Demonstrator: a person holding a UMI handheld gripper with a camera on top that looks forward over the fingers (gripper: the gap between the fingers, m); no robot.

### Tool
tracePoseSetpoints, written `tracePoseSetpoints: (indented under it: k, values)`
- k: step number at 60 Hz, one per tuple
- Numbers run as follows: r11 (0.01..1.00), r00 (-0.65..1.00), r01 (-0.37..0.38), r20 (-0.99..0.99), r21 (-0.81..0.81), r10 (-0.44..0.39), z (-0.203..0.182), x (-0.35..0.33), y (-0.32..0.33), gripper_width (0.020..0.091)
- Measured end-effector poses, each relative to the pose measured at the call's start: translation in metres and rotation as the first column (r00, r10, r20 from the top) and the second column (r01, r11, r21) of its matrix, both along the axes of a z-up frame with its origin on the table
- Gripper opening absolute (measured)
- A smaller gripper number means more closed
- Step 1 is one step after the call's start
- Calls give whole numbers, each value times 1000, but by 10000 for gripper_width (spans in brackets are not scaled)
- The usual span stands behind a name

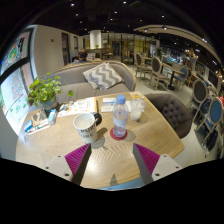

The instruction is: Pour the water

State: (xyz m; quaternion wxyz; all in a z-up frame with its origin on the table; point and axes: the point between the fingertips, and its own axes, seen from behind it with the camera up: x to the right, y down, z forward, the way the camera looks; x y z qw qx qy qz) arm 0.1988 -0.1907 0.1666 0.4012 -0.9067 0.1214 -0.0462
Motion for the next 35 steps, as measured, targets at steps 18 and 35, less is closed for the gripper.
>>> tracePoseSetpoints:
  k: [18, 35]
  values:
    - [1000, 998, 15, 63, 12, -16, 55, -29, -60, 857]
    - [1000, 996, -15, 90, 11, 14, 63, -35, -64, 856]
